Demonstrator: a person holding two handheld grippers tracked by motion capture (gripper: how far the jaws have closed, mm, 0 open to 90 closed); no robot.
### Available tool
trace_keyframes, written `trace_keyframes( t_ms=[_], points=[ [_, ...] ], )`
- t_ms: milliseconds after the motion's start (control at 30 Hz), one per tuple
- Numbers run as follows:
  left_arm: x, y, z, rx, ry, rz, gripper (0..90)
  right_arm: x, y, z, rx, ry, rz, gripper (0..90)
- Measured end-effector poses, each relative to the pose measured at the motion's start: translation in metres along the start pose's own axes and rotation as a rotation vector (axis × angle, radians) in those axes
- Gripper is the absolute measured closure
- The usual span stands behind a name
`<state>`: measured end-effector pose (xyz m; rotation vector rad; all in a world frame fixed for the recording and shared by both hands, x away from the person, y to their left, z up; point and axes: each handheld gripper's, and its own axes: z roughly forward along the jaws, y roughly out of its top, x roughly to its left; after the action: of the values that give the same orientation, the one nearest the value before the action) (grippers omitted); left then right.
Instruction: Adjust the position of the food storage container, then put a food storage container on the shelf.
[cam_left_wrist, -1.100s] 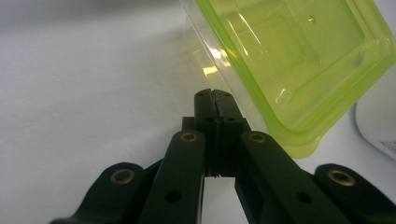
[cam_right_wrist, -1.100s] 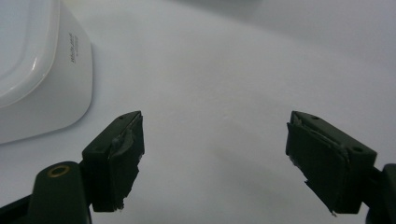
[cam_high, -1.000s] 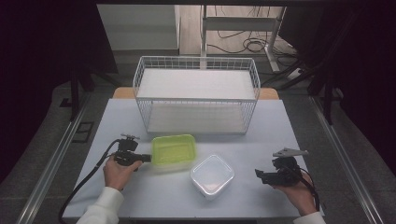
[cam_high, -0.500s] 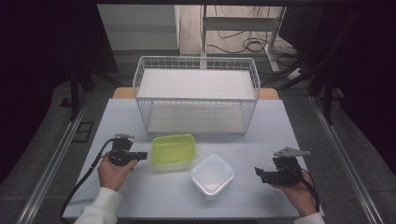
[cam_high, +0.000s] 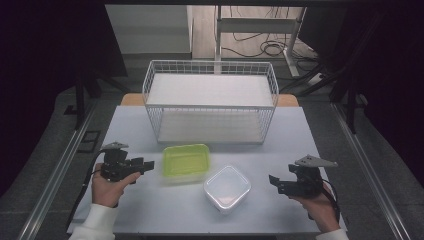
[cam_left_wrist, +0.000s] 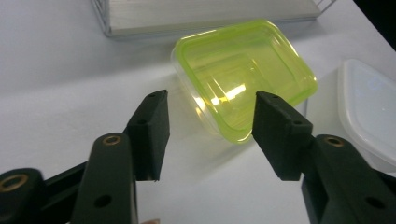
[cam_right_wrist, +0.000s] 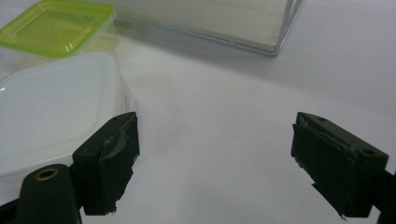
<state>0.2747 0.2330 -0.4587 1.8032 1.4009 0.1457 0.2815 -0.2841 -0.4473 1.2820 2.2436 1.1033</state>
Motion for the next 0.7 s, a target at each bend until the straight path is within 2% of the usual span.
trace_keyframes(
  t_ms=[233,367,500,533,567,700],
  points=[
    [-0.002,0.0,-0.003,-0.01,-0.005,0.019,34.8,-0.002,0.0,0.001,0.012,0.011,-0.001,16.7],
    [-0.003,-0.001,-0.006,-0.021,-0.006,0.02,34.0,0.0,0.003,0.001,0.001,0.022,0.007,17.3],
    [-0.004,0.001,-0.01,-0.041,-0.003,0.009,33.3,0.007,0.015,0.002,-0.02,0.05,0.012,17.9],
    [-0.004,0.001,-0.01,-0.041,-0.003,0.009,33.7,0.007,0.015,0.002,-0.02,0.05,0.012,17.9],
    [-0.006,0.003,-0.012,-0.065,0.002,0.002,34.5,0.011,0.02,0.004,-0.019,0.055,0.004,18.7],
    [-0.006,0.007,-0.014,-0.069,0.001,-0.003,34.6,0.018,0.03,0.012,-0.011,0.084,0.01,19.6]
  ],
)
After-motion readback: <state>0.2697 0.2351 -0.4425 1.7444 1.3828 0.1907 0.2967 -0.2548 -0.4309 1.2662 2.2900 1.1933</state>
